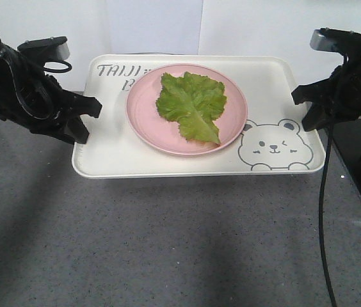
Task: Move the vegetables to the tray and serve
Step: 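Lower the tray onto the counter with both grippers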
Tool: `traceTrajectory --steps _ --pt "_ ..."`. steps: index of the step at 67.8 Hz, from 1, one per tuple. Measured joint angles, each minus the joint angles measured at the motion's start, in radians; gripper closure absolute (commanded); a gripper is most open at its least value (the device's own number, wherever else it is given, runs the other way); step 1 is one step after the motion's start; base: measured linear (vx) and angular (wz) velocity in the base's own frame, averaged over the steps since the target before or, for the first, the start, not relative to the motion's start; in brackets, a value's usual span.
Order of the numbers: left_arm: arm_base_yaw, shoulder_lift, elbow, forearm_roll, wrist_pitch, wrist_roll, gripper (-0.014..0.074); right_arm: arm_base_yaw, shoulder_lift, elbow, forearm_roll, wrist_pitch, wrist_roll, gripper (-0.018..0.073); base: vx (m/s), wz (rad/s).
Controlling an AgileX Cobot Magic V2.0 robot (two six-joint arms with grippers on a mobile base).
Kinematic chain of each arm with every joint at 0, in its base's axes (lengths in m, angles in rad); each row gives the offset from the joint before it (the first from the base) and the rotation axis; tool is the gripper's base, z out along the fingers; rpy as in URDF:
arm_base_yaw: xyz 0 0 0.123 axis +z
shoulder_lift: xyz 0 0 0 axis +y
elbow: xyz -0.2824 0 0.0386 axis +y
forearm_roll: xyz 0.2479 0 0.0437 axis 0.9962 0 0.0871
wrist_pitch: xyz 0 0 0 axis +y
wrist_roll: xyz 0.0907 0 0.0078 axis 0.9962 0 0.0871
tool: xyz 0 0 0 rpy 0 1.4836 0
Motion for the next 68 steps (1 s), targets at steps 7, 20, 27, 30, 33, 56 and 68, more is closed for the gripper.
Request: traceTrajectory --steps 7,20,27,30,33,56,68 --pt "0.000 0.000 0.000 0.030 -0.006 0.000 0.0602 0.001 0.000 0.000 0.021 0.000 -0.008 0.0565 0.00 0.00" --pt "-0.001 0.000 0.000 0.115 -0.009 -0.009 0.0602 0.021 0.009 0.000 0.060 -0.026 -0.028 0.0565 0.00 0.00" --pt "-0.001 0.006 0.000 0.162 -0.008 -0.015 0.0602 0.047 0.031 0.000 0.060 -0.043 -0.029 0.0565 0.00 0.00" --pt "-0.001 0.012 0.000 0.179 -0.007 -0.016 0.0602 0.059 0.044 0.000 0.059 -0.052 -0.029 0.0565 0.00 0.00" --pt "-0.001 0.022 0.000 0.192 -0.005 -0.018 0.0602 0.069 0.057 0.000 0.053 -0.057 -0.029 0.0565 0.00 0.00" --pt "-0.001 0.130 0.000 0.230 0.017 -0.021 0.0602 0.120 0.161 0.000 -0.027 -0.063 0.023 0.0561 0.00 0.00" --pt "-0.001 0.177 0.000 0.237 0.007 -0.021 0.0602 0.125 0.188 0.000 -0.050 -0.059 0.046 0.0560 0.00 0.00"
